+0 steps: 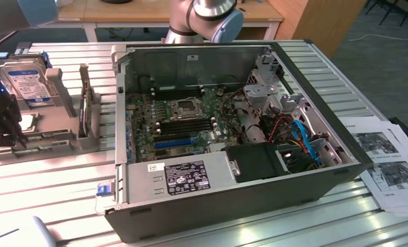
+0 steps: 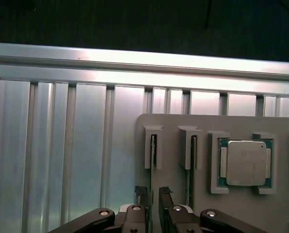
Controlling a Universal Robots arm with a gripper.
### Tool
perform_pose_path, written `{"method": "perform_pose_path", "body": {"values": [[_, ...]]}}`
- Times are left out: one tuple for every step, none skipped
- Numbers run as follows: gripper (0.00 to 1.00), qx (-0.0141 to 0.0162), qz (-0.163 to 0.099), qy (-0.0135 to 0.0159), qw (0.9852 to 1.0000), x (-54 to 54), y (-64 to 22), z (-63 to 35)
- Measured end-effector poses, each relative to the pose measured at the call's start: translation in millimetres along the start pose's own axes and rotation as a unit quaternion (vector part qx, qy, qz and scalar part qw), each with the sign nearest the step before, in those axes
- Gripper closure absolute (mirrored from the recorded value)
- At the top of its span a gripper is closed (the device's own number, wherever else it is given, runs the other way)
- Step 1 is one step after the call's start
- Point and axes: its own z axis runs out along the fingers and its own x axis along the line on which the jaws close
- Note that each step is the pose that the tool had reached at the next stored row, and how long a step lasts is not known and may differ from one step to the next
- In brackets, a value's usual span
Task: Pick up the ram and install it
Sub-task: 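Pick up the ram and move it above insertion slot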
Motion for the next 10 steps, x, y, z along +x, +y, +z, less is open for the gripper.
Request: {"method": "perform_pose_path", "body": {"values": [[0.76, 0.0002, 0.000, 0.0000, 1.0000, 0.0, 0.0, 1.2], [0.76, 0.0003, 0.000, 0.0000, 1.0000, 0.0, 0.0, 2.2], [0.76, 0.0004, 0.000, 0.0000, 1.0000, 0.0, 0.0, 3.1], [0.76, 0.0004, 0.000, 0.0000, 1.0000, 0.1, 0.0, 3.6], [0.76, 0.0003, 0.000, 0.0001, 1.0000, 0.1, 0.0, 3.7], [0.76, 0.0003, 0.000, 0.0001, 1.0000, 0.1, 0.0, 3.7], [0.76, 0.0003, 0.000, 0.0001, 1.0000, 0.1, 0.0, 3.7], [0.76, 0.0004, 0.000, 0.0000, 1.0000, 0.1, 0.0, 3.8], [0.76, 0.0005, 0.000, 0.0000, 1.0000, 0.0, -0.2, 3.9], [0.76, 0.0006, 0.000, -0.0001, 1.0000, 0.0, -0.8, 4.0]]}}
